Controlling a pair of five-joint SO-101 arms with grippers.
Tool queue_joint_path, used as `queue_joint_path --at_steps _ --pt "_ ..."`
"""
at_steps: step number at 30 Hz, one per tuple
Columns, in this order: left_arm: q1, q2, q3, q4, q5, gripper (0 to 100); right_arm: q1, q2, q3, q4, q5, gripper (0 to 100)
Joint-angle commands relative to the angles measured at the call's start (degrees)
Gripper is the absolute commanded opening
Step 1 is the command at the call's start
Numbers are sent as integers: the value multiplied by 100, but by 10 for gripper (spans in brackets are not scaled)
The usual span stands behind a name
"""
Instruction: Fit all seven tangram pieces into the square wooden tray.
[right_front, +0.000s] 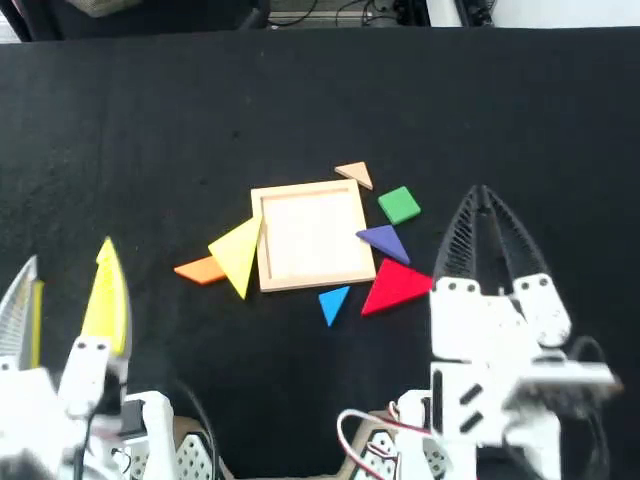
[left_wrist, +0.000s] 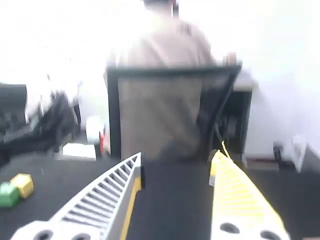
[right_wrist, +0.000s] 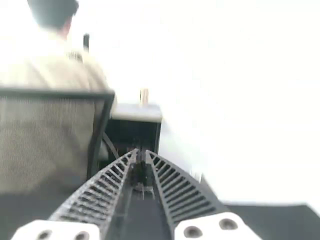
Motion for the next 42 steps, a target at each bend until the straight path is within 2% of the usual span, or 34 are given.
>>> queue_joint_path --at_steps 1,3,6,9,12,15,16,18,20,23,26,30,32,35,38,42 --pt "-40 475 -787 18 35 227 44 -374 -690 -158 -26 15" --pt "-31 1020 -1165 18 62 227 44 -277 -866 -352 -26 15" --pt "-22 2171 -1886 79 554 227 44 251 -1174 -492 -18 15" --pt "4 3534 -2756 589 1064 230 44 1103 -1596 -334 -26 15" --pt "567 4914 -3609 1538 1231 231 18 2193 -2281 545 9 15" --pt "1332 6119 -4400 2787 1204 232 -202 3407 -3196 1934 18 15" --pt "1525 6488 -4532 3015 1204 232 -290 3785 -3459 2382 18 15" --pt "1754 6919 -4567 2971 1213 231 -484 4505 -3864 3147 18 15" --pt "1938 6936 -4470 2971 1213 232 -571 5077 -4136 3736 18 15" --pt "2677 6813 -4259 2971 1213 232 -554 5473 -4303 4290 18 15" --pt "3670 6268 -4145 2971 1240 232 -554 5446 -4303 4387 18 15" --pt "5358 5327 -4268 2954 1196 232 -554 5059 -4286 4360 18 15" --pt "5877 4905 -4303 2954 1196 232 -554 4787 -4286 4343 26 15" --pt "5956 4545 -4251 2945 1196 230 -580 4435 -4277 4343 53 16" --pt "5938 4527 -4251 2945 1196 230 -589 4286 -4268 4369 607 24" --pt "5560 4536 -4242 2725 1196 229 -589 4268 -3952 4396 818 135"
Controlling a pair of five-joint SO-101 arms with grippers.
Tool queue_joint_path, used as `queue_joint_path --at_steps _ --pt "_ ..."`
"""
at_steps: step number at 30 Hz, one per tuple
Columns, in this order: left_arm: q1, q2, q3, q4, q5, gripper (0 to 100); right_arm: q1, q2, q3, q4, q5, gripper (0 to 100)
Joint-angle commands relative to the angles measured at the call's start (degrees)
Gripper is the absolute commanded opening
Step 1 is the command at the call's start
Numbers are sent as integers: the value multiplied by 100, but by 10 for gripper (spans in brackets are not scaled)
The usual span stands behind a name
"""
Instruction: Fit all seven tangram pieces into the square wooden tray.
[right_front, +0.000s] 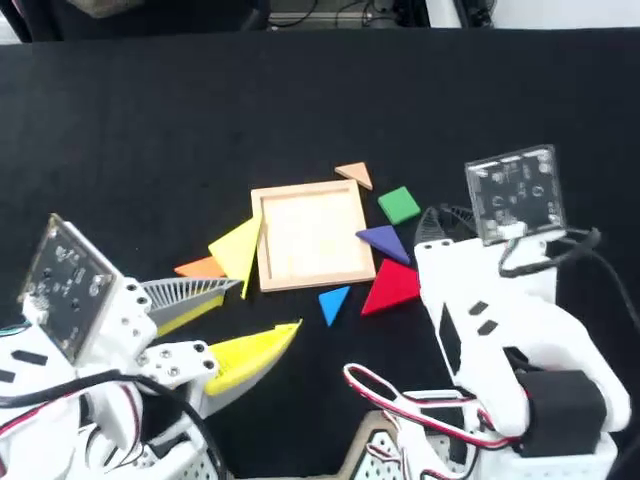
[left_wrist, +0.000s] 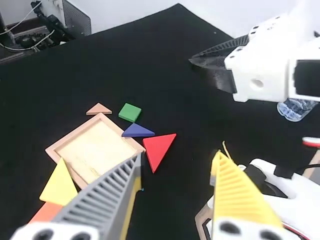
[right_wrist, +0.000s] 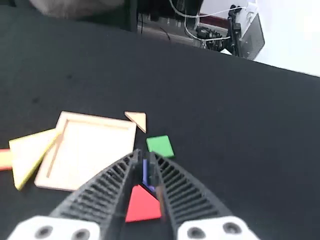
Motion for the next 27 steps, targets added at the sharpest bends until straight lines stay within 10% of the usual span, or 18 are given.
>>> queue_joint_path --at_steps 1,17,27 --pt "-426 0 -127 -352 0 229 -44 -75 180 26 132 162" --pt "-1279 -79 286 -844 -141 232 -44 -1121 154 -158 149 40" --pt "-1297 -475 321 -853 -440 230 -44 -2229 664 -536 149 262"
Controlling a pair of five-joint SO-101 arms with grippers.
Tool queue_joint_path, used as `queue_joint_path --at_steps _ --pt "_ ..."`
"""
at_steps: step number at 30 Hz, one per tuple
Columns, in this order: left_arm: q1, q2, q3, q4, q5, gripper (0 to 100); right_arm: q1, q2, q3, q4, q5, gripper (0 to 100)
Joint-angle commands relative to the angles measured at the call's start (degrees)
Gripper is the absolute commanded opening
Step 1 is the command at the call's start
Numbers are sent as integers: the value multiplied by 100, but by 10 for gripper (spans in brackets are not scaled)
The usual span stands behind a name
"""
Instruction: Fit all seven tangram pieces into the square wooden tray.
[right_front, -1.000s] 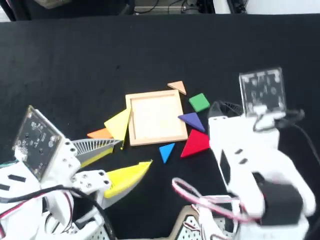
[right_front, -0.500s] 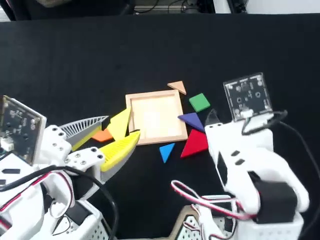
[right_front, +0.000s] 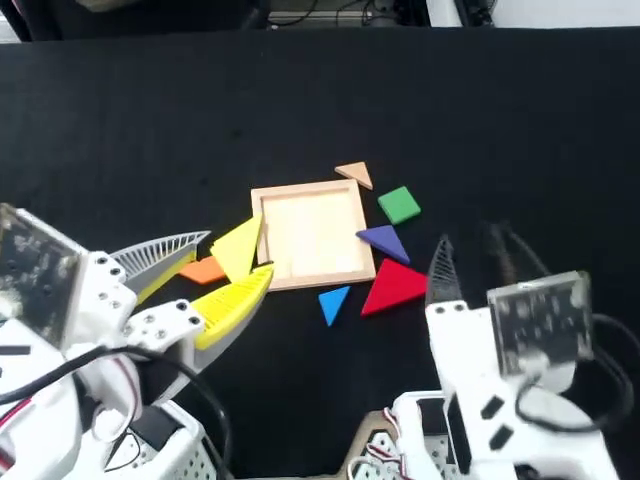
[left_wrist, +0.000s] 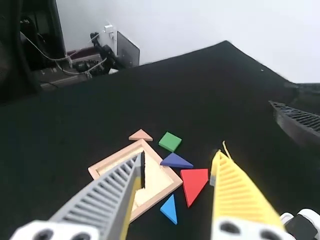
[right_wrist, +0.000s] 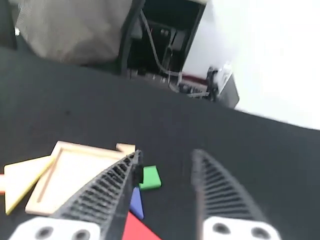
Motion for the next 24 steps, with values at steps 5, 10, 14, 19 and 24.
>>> queue_joint_path --at_steps 5,10,14,19,24 --pt "-171 -519 31 53 -35 230 -53 -927 365 -756 35 298" --pt "-1279 -536 101 88 -35 232 -26 -1358 505 -774 70 297" --pt "-2070 -598 576 -229 -35 232 -26 -1552 488 -791 70 299" --pt "-2510 -598 1051 -492 -18 232 -26 -1710 488 -800 70 299" --pt "-2501 -598 1112 -519 0 232 -26 -1868 497 -862 79 298"
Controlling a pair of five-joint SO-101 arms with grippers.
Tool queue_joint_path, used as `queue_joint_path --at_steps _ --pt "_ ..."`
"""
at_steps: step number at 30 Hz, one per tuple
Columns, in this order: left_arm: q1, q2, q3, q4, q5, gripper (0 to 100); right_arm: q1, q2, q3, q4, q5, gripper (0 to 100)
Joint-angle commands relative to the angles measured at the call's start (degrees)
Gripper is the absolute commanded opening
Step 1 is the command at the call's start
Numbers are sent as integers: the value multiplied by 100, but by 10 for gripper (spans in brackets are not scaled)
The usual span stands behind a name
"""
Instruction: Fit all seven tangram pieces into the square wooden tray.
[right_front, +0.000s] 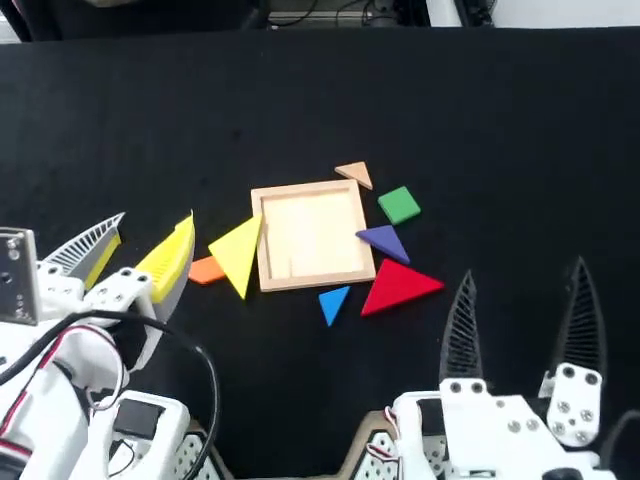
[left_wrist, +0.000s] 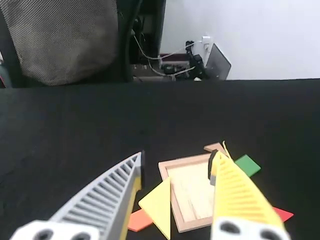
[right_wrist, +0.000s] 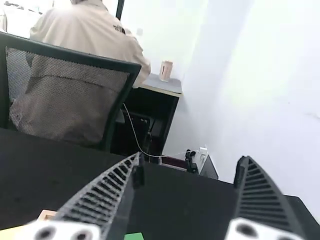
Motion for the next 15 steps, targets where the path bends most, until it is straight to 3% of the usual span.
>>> queue_joint_path --at_steps 1,9,15 --pt "-66 -9 4 -123 18 232 -26 -75 40 -264 53 298" --pt "-84 62 497 158 -70 232 -26 -48 259 -185 53 297" --pt "-145 1143 1622 0 -888 228 -62 1323 1042 -88 44 297"
